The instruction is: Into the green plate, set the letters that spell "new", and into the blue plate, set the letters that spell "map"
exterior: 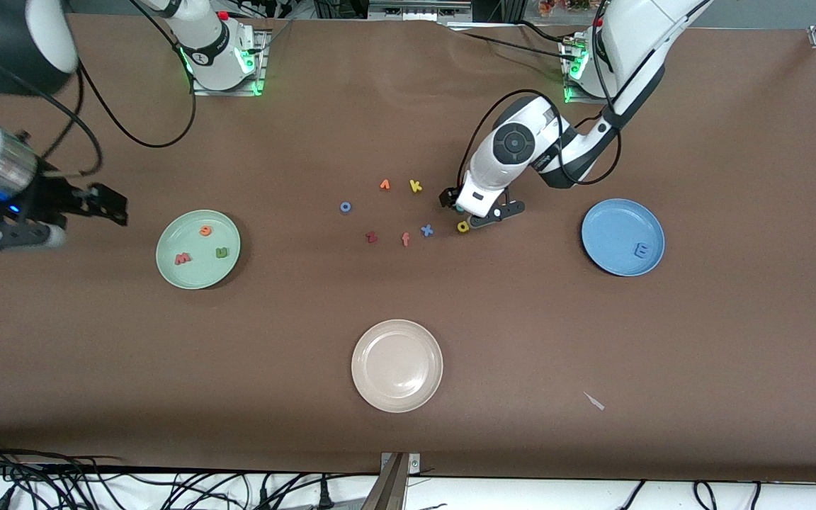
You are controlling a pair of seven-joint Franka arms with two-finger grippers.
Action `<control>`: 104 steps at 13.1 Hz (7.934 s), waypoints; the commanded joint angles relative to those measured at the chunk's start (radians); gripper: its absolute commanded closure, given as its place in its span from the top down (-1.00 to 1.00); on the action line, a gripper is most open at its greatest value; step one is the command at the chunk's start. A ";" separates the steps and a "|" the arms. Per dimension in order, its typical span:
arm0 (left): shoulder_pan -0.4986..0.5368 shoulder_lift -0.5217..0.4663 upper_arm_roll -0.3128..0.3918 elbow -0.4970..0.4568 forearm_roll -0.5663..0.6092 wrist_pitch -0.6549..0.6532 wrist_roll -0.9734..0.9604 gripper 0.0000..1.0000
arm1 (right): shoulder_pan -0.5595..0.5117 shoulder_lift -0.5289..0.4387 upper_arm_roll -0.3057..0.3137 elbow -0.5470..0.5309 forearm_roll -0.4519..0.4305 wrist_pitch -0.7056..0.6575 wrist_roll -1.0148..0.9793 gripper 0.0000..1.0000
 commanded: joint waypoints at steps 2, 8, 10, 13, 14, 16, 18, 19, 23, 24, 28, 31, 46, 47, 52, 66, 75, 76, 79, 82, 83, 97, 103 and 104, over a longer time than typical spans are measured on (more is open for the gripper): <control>-0.022 0.061 0.007 0.006 0.087 0.029 -0.121 0.93 | -0.123 -0.167 0.104 -0.137 -0.007 -0.016 0.003 1.00; -0.011 0.071 0.020 0.036 0.096 0.036 -0.130 0.70 | -0.127 -0.235 0.102 -0.251 0.001 0.042 0.010 1.00; -0.023 0.081 0.029 0.038 0.096 0.035 -0.129 0.64 | -0.146 -0.219 0.102 -0.226 0.001 0.039 0.000 1.00; -0.031 0.093 0.041 0.047 0.098 0.035 -0.129 0.56 | -0.190 -0.212 0.150 -0.223 0.003 0.039 0.007 1.00; -0.034 0.100 0.041 0.050 0.098 0.035 -0.130 0.53 | -0.195 -0.203 0.153 -0.208 0.001 0.039 0.000 1.00; -0.046 0.104 0.049 0.052 0.098 0.035 -0.132 0.50 | -0.195 -0.176 0.154 -0.165 0.000 0.019 0.000 1.00; -0.071 0.114 0.075 0.067 0.098 0.035 -0.133 0.46 | -0.193 -0.171 0.151 -0.159 0.003 0.016 0.000 1.00; -0.086 0.119 0.090 0.078 0.098 0.034 -0.136 0.43 | -0.190 -0.168 0.148 -0.160 0.003 0.016 0.000 1.00; -0.100 0.121 0.093 0.080 0.096 0.029 -0.140 0.19 | -0.190 -0.171 0.148 -0.160 0.004 -0.004 0.011 1.00; -0.100 0.121 0.093 0.080 0.096 0.029 -0.140 0.08 | -0.190 -0.171 0.147 -0.160 0.004 -0.005 0.011 1.00; -0.102 0.121 0.093 0.080 0.096 0.026 -0.138 -0.25 | -0.190 -0.169 0.145 -0.160 0.004 -0.004 0.011 1.00; -0.108 0.122 0.093 0.080 0.096 0.025 -0.137 -0.40 | -0.189 -0.171 0.150 -0.160 0.003 -0.004 0.011 1.00; -0.108 0.121 0.093 0.080 0.098 0.022 -0.130 -0.66 | -0.189 -0.171 0.150 -0.160 0.004 -0.005 0.011 1.00; -0.108 0.119 0.093 0.080 0.098 0.020 -0.130 -0.66 | -0.189 -0.171 0.150 -0.160 0.003 -0.004 0.011 1.00; -0.086 0.085 0.084 0.113 0.098 -0.079 -0.089 -0.74 | -0.189 -0.171 0.150 -0.160 0.003 -0.005 0.011 1.00; 0.484 0.050 -0.218 0.297 0.114 -0.587 0.430 -0.77 | -0.189 -0.174 0.150 -0.160 0.003 -0.021 0.011 1.00; 0.584 0.125 -0.034 0.296 0.321 -0.590 0.814 -0.77 | -0.183 -0.168 0.153 -0.159 0.003 -0.004 0.011 1.00; 0.585 0.125 -0.029 0.294 0.335 -0.590 0.837 -0.75 | -0.183 -0.168 0.153 -0.159 0.003 -0.004 0.011 1.00; 0.598 0.134 -0.002 0.294 0.338 -0.590 0.900 -0.69 | -0.184 -0.166 0.151 -0.159 0.000 -0.001 0.010 1.00; 0.599 0.148 0.012 0.296 0.338 -0.590 0.911 -0.28 | -0.184 -0.165 0.153 -0.159 0.001 -0.001 0.010 1.00; 0.599 0.145 0.012 0.297 0.337 -0.590 0.910 0.38 | -0.184 -0.165 0.151 -0.162 0.000 -0.001 0.010 1.00; 0.413 0.110 -0.267 0.429 0.150 -0.626 0.410 1.00 | -0.117 -0.114 0.154 -0.168 0.000 0.079 0.005 1.00; 0.152 0.183 -0.122 0.429 0.150 -0.414 0.195 1.00 | -0.106 -0.128 0.139 -0.171 0.004 0.081 0.010 1.00; 0.103 0.183 -0.068 0.429 0.147 -0.396 0.187 1.00 | -0.106 -0.130 0.119 -0.166 0.006 0.084 0.010 1.00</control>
